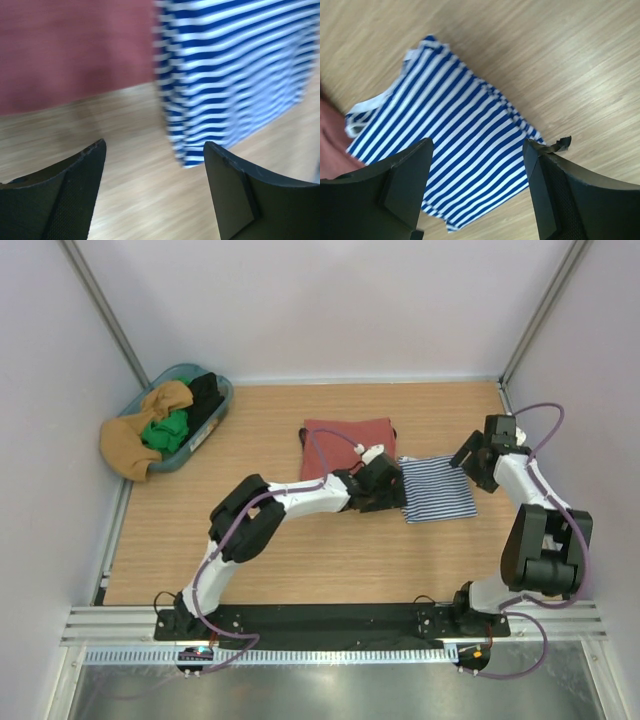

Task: Fold and stack the tank tops
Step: Neatly place the folded tank top to the corner

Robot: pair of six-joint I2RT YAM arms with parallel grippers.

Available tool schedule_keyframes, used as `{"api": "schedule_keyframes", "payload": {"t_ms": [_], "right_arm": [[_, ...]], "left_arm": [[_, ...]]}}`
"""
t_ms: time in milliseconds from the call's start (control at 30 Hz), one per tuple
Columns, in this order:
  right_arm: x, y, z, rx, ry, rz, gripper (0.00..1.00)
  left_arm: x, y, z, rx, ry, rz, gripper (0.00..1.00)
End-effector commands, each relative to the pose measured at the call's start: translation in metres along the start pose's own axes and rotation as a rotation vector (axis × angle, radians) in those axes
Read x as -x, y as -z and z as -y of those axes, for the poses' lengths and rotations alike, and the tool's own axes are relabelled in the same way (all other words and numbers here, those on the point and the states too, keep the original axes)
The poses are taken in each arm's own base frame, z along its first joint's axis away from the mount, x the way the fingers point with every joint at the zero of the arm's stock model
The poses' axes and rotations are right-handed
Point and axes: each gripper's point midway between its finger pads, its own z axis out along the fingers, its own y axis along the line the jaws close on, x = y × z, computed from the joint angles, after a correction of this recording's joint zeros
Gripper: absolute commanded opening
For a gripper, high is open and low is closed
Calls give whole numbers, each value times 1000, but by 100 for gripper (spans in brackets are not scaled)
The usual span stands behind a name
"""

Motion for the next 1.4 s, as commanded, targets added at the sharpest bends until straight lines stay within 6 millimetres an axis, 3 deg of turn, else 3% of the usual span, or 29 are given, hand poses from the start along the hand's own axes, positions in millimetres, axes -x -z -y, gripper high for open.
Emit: {"api": "schedule_keyframes", "payload": {"t_ms": [0,33,200,500,733,833,1000,1133,1167,1300,1367], "right_arm": [[1,-25,7,49,-94,-5,80],[5,-29,12,55,-100,11,81],[-5,-49,9,105,-126,-35,82],[-26,-71,9,122,-169,-96,66],[-28,-61,14,113,-173,-64,50],[-31,-61,13,124,-176,-65,44],[-37,-63,10,140,-180,-94,24],[-34,-57,13,131,-184,-68,7],[-35,-55,14,131,-185,-63,1],[-29,-44,13,142,-185,-34,1],[-24,-38,10,160,-187,-18,1]], "left_arm": [[4,-14,32,-64,82,35,80],[5,-16,38,-77,90,34,80],[10,-27,32,-44,96,75,80],[-3,-45,27,-30,143,38,70],[-4,-55,16,14,153,57,57],[-1,-60,17,17,145,73,46],[-1,-71,14,23,135,70,23],[4,-74,29,-15,99,67,1],[3,-74,30,-13,82,61,0],[15,-67,52,-34,23,83,0],[22,-60,54,-12,-28,109,0]]}}
